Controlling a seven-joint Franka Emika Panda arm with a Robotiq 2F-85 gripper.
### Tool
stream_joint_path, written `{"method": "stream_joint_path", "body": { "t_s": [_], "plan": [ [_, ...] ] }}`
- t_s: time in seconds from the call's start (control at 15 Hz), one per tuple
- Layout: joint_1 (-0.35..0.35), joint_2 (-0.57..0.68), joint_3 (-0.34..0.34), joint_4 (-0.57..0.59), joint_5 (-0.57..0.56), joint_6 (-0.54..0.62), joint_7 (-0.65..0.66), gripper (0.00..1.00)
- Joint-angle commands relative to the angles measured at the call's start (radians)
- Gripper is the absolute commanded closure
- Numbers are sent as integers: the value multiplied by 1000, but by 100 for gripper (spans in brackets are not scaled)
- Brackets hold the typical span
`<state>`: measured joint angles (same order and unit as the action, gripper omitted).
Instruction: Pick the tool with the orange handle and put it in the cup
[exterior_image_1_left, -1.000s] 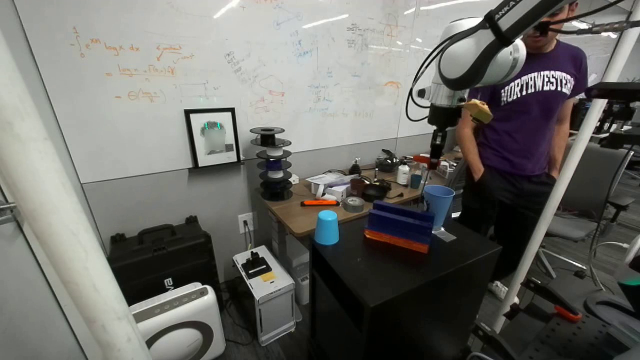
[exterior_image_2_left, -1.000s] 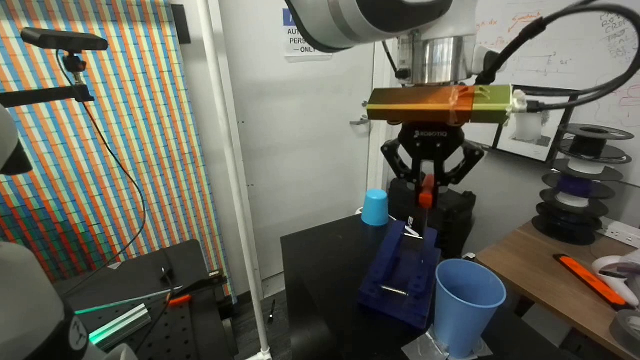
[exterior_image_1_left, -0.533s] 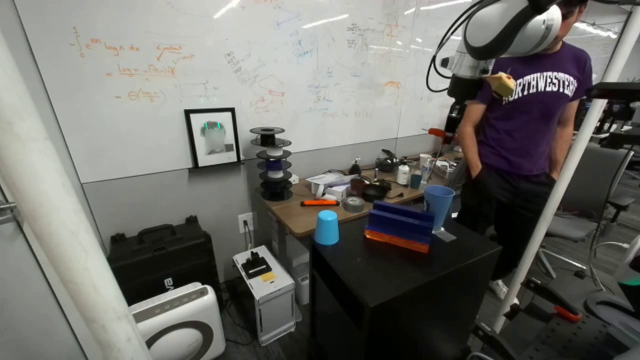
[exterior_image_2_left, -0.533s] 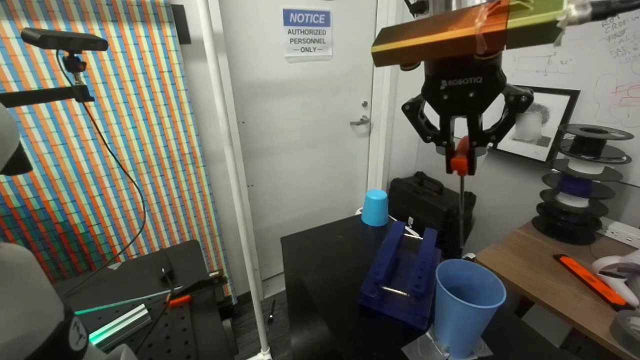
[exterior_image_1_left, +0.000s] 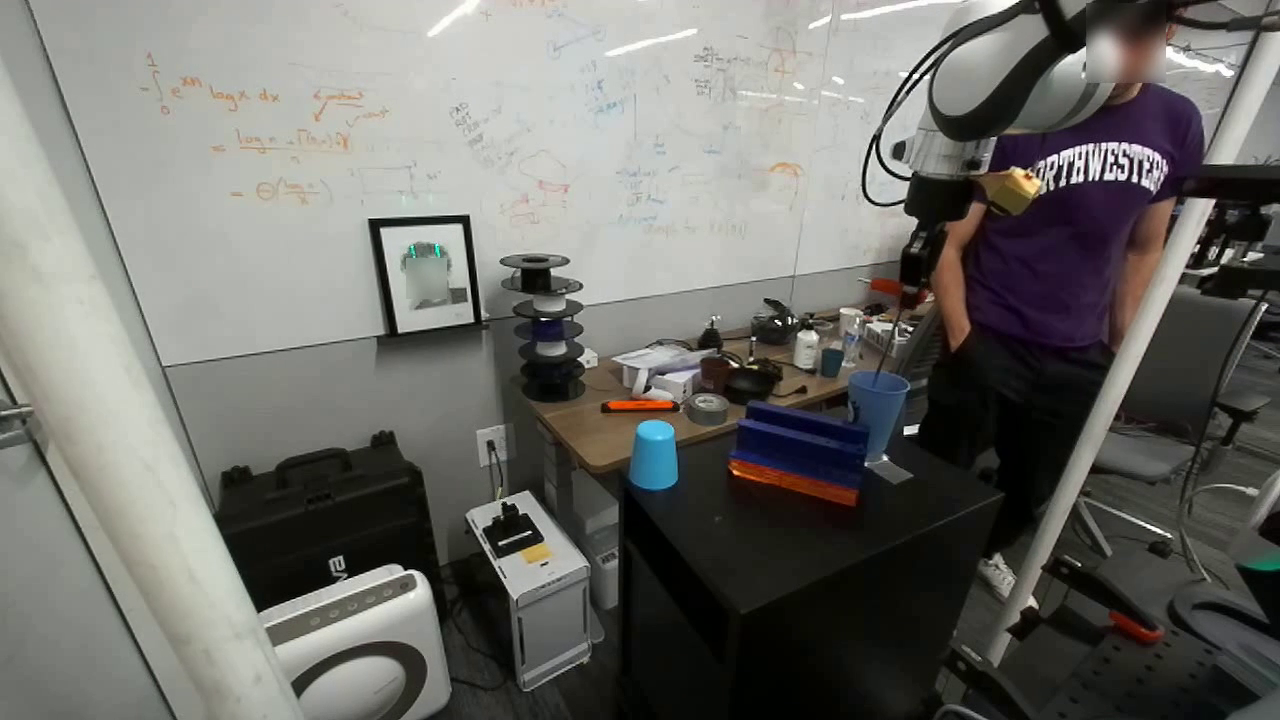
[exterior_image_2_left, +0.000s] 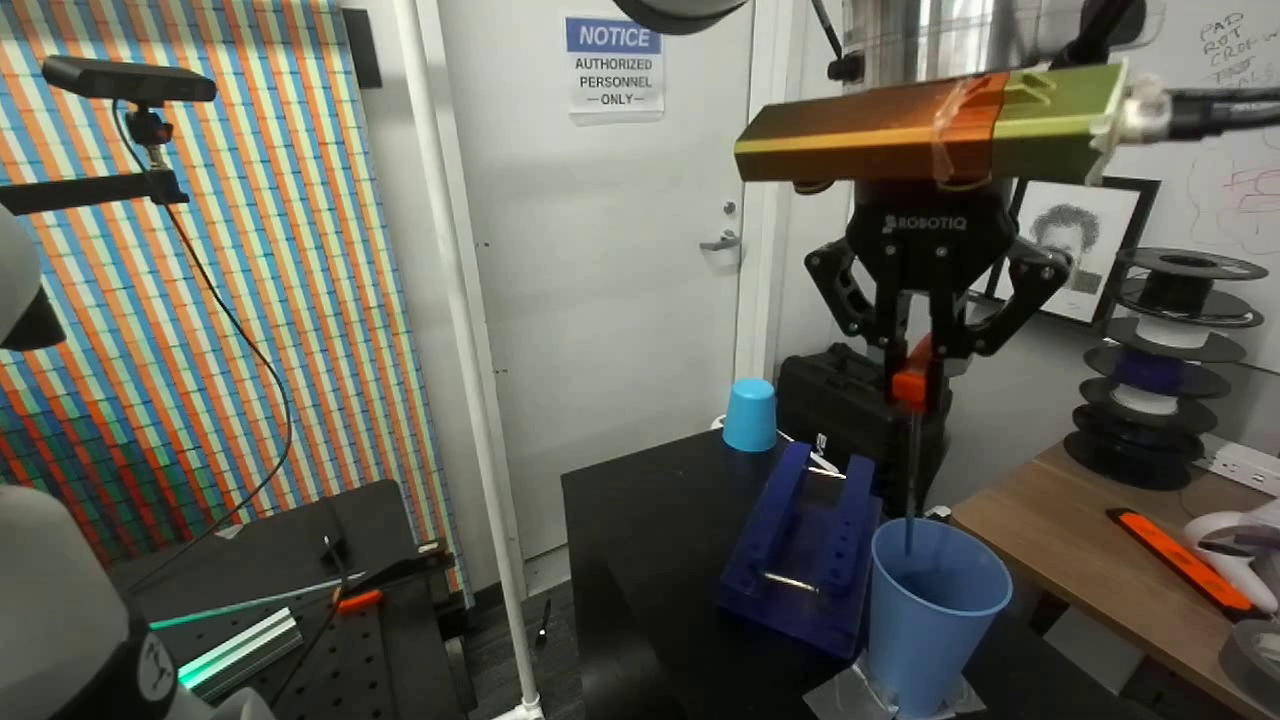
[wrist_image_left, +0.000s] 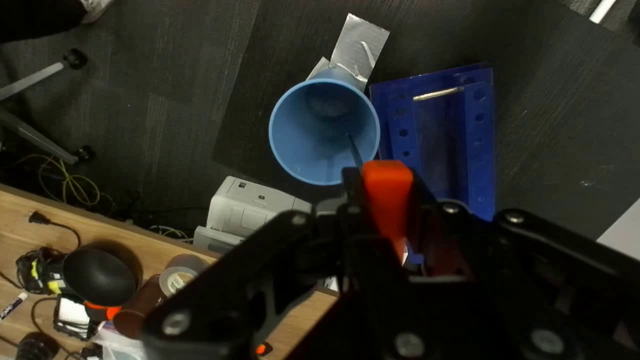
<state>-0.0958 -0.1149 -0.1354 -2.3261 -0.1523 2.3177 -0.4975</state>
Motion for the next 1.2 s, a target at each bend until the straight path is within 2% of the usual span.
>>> {"method": "stream_joint_path", "body": {
  "t_s": [0.0,0.33,0.4,0.47,0.53,1.0,1.13],
  "plan": [
    [-5,59,1,4,-14,3,42,90],
    [-14,144,3,1,-2,-9,64,88],
    [-18,144,4,2,6,-20,60,82],
    [-21,137,5,3,19,-34,51,54],
    [-25,124,5,2,32,-48,43,53],
    [-19,-105,-13,-47,204,-230,-13,2],
    [-9,-177,-24,-64,247,-283,-23,0]
  ]
}}
